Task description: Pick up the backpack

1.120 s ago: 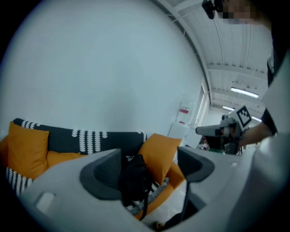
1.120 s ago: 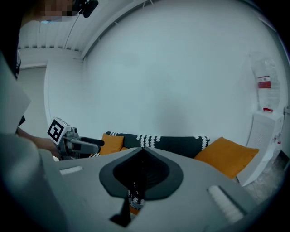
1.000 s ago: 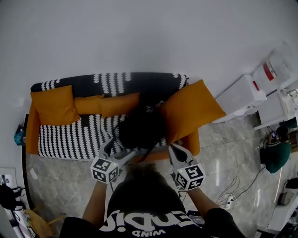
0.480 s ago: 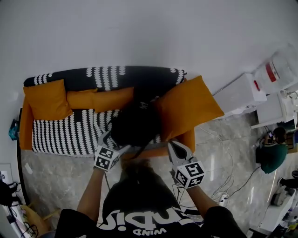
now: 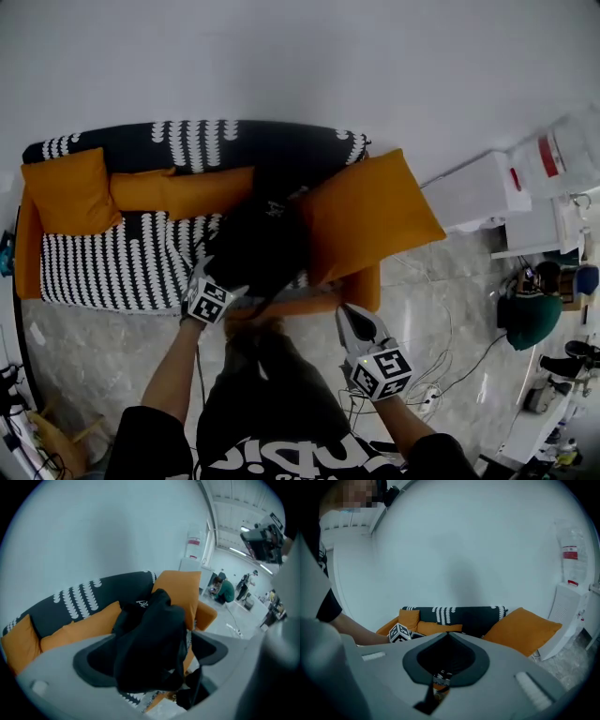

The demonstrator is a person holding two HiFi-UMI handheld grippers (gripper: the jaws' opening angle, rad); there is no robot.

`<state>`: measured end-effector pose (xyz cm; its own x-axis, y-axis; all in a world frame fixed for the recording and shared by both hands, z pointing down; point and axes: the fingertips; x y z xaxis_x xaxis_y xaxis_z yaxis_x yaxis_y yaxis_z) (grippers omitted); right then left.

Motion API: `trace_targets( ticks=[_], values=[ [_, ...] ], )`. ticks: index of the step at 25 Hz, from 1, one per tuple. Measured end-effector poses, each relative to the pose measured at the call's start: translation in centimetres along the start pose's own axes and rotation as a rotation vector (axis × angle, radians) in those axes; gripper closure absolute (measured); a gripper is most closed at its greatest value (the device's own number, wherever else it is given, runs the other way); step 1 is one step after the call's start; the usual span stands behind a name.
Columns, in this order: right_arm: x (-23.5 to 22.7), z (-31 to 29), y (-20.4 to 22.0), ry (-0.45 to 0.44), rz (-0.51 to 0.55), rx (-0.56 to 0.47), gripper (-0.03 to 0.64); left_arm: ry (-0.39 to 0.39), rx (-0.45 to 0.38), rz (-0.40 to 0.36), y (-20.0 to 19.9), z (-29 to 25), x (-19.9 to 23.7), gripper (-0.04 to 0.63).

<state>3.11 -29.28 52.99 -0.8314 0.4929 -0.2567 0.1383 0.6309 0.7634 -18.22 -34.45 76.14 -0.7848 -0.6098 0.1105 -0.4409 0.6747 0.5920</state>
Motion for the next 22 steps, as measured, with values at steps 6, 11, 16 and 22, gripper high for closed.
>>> trace_targets(
  ticks=[6, 11, 16, 22],
  values=[
    [-1.5, -2.0, 2.4, 0.008, -0.054, 0.070, 0.615, 0.011, 0.050, -0.028, 1.2, -4.7, 1.7, 0.100],
    [-1.9, -3.6, 3.1, 0.002, -0.072, 0.098, 0.615, 0.063, 0.081, -0.028, 1.5, -6.4, 2.4, 0.129],
    [-2.5, -3.8, 3.3, 0.002, -0.089, 0.106, 0.615, 0.133, 0.125, -0.017, 2.1, -6.6, 1.6, 0.269],
    [-3.0, -4.4, 3.3, 0.008, -0.106, 0.111, 0.615, 0.170, 0.185, 0.033, 3.0, -6.8, 0.7, 0.495]
  ],
)
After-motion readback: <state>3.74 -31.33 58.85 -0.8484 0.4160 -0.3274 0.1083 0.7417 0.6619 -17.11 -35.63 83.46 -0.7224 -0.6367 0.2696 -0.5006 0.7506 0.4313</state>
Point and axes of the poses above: the fingertips, and each gripper's own axes: z backward along the fingers, x to its left, y out of its underside, and after that the axes turned 4 degrees about x, right-handed
